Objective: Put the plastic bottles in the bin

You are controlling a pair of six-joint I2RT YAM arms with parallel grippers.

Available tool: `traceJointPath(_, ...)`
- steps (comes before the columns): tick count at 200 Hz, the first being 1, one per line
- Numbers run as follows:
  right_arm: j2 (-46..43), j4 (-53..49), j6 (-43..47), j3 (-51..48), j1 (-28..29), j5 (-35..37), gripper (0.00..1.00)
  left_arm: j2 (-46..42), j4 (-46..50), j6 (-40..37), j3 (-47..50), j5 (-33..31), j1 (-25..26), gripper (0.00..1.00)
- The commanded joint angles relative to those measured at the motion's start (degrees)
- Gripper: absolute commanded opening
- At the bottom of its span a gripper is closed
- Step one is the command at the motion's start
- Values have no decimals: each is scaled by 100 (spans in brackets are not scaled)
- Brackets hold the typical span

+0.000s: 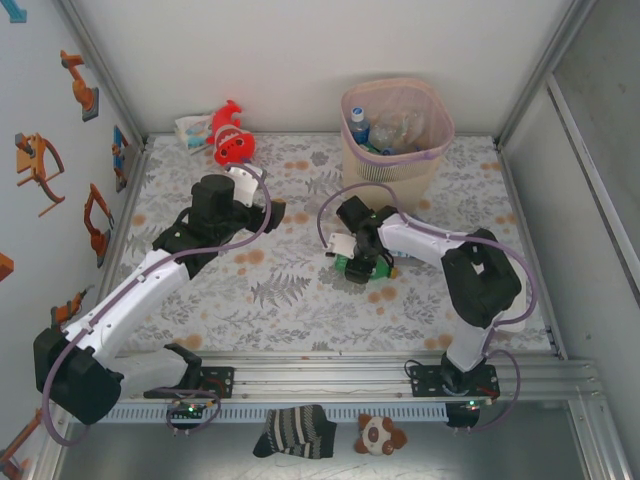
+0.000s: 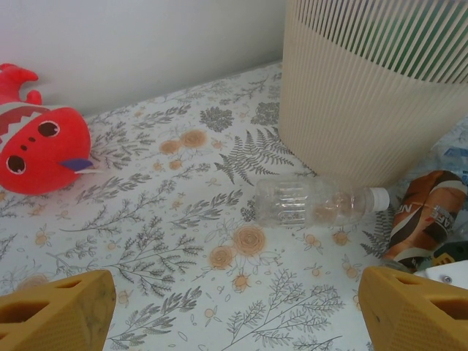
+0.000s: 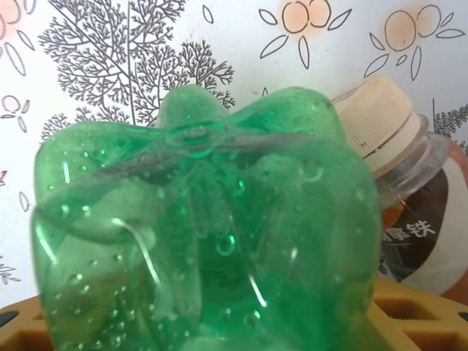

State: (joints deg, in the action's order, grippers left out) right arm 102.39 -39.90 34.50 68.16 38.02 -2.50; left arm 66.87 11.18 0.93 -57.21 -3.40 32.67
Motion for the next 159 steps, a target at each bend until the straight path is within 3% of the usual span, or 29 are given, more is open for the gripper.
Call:
traceJointPath(1, -298, -303, -20, 273, 39, -241, 54, -70, -70, 96, 52, 15, -41, 86)
traceJointPath(77, -1142, -384, -523, 1092, -34, -1541, 53, -41, -95, 127, 27, 67, -68, 86)
traceJointPath(134, -1279, 78, -1807, 2250, -556, -2779, 50, -95, -133, 158, 73, 85, -76, 86)
traceJointPath(159, -1136, 727, -3039, 2810, -954, -3402, 46, -108, -120, 162, 85, 93, -76, 86)
